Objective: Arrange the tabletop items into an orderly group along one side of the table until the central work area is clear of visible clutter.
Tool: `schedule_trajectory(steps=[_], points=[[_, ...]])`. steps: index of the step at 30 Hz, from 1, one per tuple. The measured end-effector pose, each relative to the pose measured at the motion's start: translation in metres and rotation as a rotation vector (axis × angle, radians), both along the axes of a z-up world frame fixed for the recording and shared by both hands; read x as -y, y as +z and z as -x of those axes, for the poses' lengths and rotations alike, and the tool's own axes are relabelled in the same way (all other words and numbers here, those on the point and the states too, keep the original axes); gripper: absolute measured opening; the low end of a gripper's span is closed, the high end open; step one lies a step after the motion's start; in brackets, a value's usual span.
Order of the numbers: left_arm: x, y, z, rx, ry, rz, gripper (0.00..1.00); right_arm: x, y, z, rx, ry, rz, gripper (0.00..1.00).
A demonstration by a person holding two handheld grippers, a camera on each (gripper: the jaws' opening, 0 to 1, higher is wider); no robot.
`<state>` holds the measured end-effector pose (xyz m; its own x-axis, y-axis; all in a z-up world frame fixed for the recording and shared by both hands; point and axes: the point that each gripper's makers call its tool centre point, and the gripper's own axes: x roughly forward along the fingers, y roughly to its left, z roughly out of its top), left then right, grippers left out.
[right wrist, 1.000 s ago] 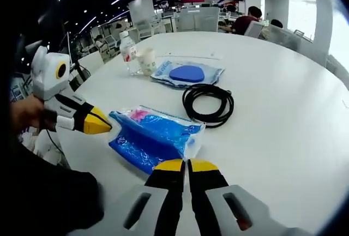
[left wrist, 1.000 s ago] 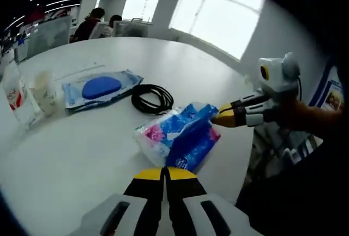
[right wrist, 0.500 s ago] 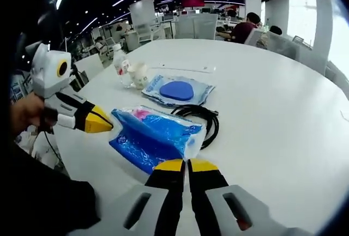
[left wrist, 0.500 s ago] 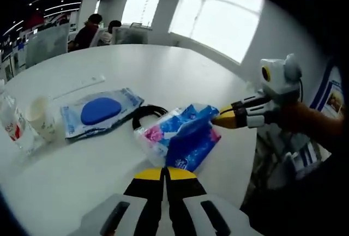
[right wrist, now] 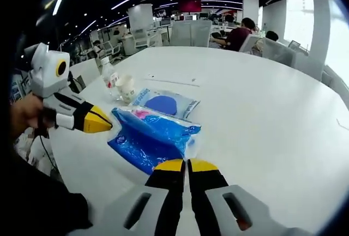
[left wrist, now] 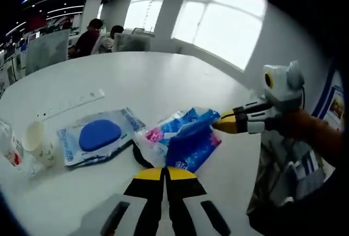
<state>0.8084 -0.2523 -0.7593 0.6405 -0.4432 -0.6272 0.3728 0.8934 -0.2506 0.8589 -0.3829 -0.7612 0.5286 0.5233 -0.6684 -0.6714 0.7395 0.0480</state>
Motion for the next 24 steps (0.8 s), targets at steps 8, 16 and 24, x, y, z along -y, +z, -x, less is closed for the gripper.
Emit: schedule_trajectory(steps=[8,16,24], points=[[0.008,0.006,-0.031,0.021,0.024,0.022,0.00,0.010,0.011,-0.032,0.037,-0.010,-0.001,0.00],[0.012,0.007,-0.062,0.033,0.033,0.044,0.00,0.017,0.017,-0.062,0.075,-0.045,-0.010,0.00],[0.017,0.001,-0.085,0.023,0.040,0.053,0.00,0.021,0.013,-0.089,0.063,-0.128,-0.081,0.00]])
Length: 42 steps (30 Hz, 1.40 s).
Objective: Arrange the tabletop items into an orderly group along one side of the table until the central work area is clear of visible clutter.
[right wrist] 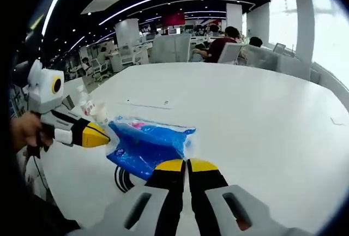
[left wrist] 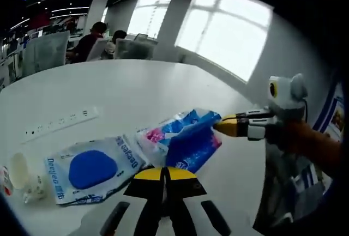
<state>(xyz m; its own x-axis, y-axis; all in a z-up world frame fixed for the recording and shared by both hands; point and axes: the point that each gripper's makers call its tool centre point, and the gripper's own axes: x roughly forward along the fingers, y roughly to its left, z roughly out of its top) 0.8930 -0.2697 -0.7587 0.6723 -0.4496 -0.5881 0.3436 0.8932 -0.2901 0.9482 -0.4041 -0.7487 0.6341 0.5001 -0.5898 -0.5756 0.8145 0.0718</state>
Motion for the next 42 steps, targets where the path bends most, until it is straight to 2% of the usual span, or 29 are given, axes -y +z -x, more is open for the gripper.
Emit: schedule_trajectory(steps=[5,11,18,20,25,26,27,30,33,36,42], points=[[0.001,-0.011,-0.015,-0.020,0.008,0.012,0.00,0.000,-0.004,-0.013,0.009,-0.034,-0.028,0.00],[0.004,-0.015,-0.031,-0.020,0.022,0.023,0.00,0.003,-0.016,-0.029,0.052,-0.053,0.031,0.00],[0.013,-0.027,-0.052,-0.034,0.008,0.034,0.00,0.009,-0.029,-0.053,0.074,-0.114,0.038,0.00],[0.014,-0.026,-0.051,-0.034,0.004,0.040,0.00,0.009,-0.032,-0.057,0.076,-0.119,0.046,0.00],[0.018,-0.038,-0.057,-0.060,0.006,0.053,0.00,0.013,-0.048,-0.066,0.054,-0.135,0.058,0.00],[0.018,-0.048,-0.063,-0.071,0.006,0.054,0.00,0.012,-0.049,-0.066,0.048,-0.135,0.060,0.00],[0.018,-0.052,-0.063,-0.085,0.007,0.052,0.00,0.012,-0.051,-0.066,0.045,-0.135,0.064,0.00],[0.021,-0.053,-0.063,-0.091,0.001,0.046,0.00,0.012,-0.058,-0.069,0.034,-0.139,0.075,0.00],[0.019,-0.063,-0.072,-0.092,-0.008,0.032,0.00,0.013,-0.068,-0.075,0.023,-0.142,0.083,0.00],[0.019,-0.066,-0.077,-0.097,-0.017,0.027,0.00,0.014,-0.070,-0.077,0.017,-0.146,0.088,0.00],[0.015,-0.077,-0.085,-0.135,-0.032,0.006,0.00,0.012,-0.086,-0.081,-0.018,-0.145,0.101,0.00]])
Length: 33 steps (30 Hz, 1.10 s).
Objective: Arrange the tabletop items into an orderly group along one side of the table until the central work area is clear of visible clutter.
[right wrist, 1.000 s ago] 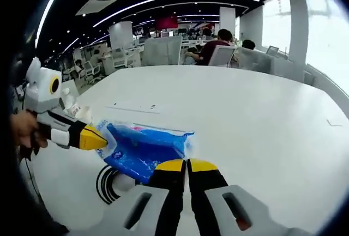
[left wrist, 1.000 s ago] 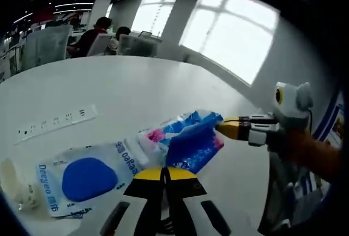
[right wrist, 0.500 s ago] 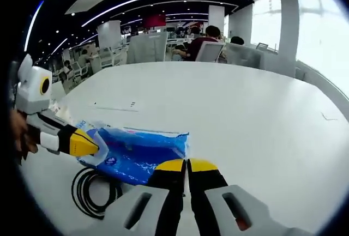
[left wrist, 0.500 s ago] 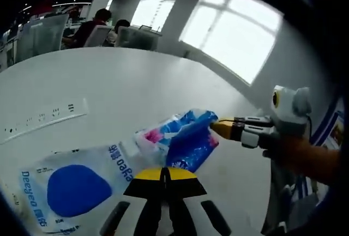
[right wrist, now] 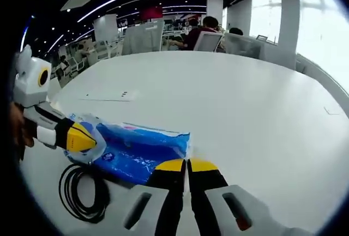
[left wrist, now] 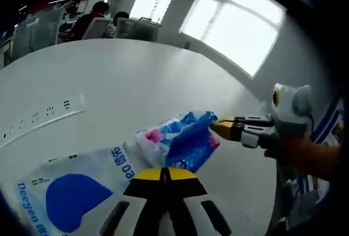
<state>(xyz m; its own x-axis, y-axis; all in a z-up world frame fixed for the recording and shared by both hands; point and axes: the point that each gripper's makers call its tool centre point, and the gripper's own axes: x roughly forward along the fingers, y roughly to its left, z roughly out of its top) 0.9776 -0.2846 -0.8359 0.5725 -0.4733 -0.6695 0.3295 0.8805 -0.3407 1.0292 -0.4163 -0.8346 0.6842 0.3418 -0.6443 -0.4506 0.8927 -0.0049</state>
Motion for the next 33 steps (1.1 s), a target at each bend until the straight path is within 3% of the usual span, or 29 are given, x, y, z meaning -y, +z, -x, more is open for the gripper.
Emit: schedule_trajectory(steps=[4,10,18,25,28,33], points=[[-0.002,0.001,0.008,-0.025,-0.017,-0.011,0.00,-0.002,-0.009,-0.003,-0.011,0.009,0.009,0.00],[-0.005,-0.003,0.004,-0.030,-0.011,-0.017,0.00,-0.003,-0.015,-0.008,-0.013,0.007,0.026,0.00],[-0.008,0.000,0.001,0.003,-0.028,-0.054,0.00,-0.005,-0.015,-0.002,-0.027,0.016,0.020,0.00],[-0.010,0.012,0.008,0.054,-0.078,-0.106,0.10,0.002,-0.010,0.003,-0.015,0.014,0.034,0.11],[-0.014,0.022,0.019,0.058,-0.075,-0.111,0.15,-0.002,0.000,0.010,-0.012,0.014,-0.001,0.17],[-0.019,0.023,0.035,0.055,-0.077,-0.125,0.20,-0.013,0.004,0.027,-0.021,0.059,-0.028,0.28]])
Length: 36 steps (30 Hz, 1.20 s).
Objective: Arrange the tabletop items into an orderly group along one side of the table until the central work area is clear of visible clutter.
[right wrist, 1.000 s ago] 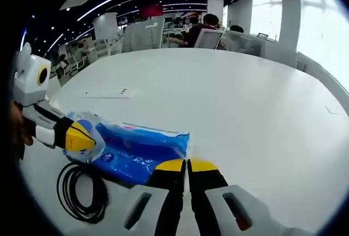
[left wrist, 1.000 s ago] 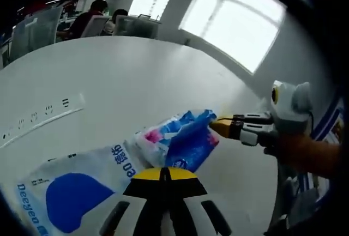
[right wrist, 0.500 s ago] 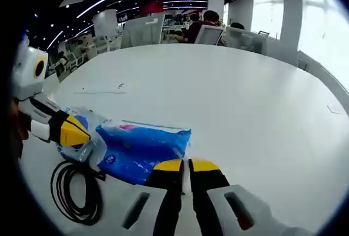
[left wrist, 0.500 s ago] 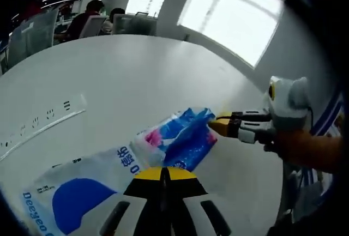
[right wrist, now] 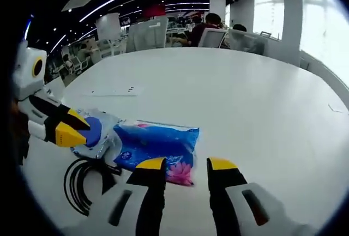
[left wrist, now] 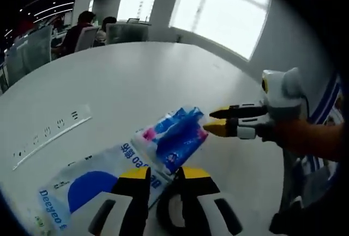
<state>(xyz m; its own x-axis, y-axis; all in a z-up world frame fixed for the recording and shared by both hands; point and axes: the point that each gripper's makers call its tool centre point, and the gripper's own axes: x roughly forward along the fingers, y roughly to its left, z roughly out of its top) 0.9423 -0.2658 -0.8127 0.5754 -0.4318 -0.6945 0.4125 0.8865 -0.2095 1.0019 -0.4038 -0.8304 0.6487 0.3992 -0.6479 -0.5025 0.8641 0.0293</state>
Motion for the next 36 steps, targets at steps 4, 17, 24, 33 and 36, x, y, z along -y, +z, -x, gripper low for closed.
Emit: schedule_trajectory(steps=[4,17,24,33,36], points=[[-0.003,-0.005,0.013,-0.020,0.003,-0.010,0.23,-0.010,-0.002,0.018,-0.014,0.051,-0.002,0.34],[-0.004,-0.036,0.052,-0.092,0.015,-0.028,0.23,-0.054,-0.018,0.075,-0.118,0.189,-0.070,0.43],[-0.012,-0.041,0.053,-0.073,0.064,-0.042,0.20,-0.066,-0.032,0.093,-0.179,0.216,-0.078,0.41],[-0.020,-0.057,0.058,-0.111,0.099,-0.041,0.21,-0.075,-0.046,0.099,-0.187,0.240,-0.049,0.26],[-0.020,-0.066,0.058,-0.122,0.111,-0.034,0.15,-0.075,-0.048,0.098,-0.182,0.234,-0.037,0.18]])
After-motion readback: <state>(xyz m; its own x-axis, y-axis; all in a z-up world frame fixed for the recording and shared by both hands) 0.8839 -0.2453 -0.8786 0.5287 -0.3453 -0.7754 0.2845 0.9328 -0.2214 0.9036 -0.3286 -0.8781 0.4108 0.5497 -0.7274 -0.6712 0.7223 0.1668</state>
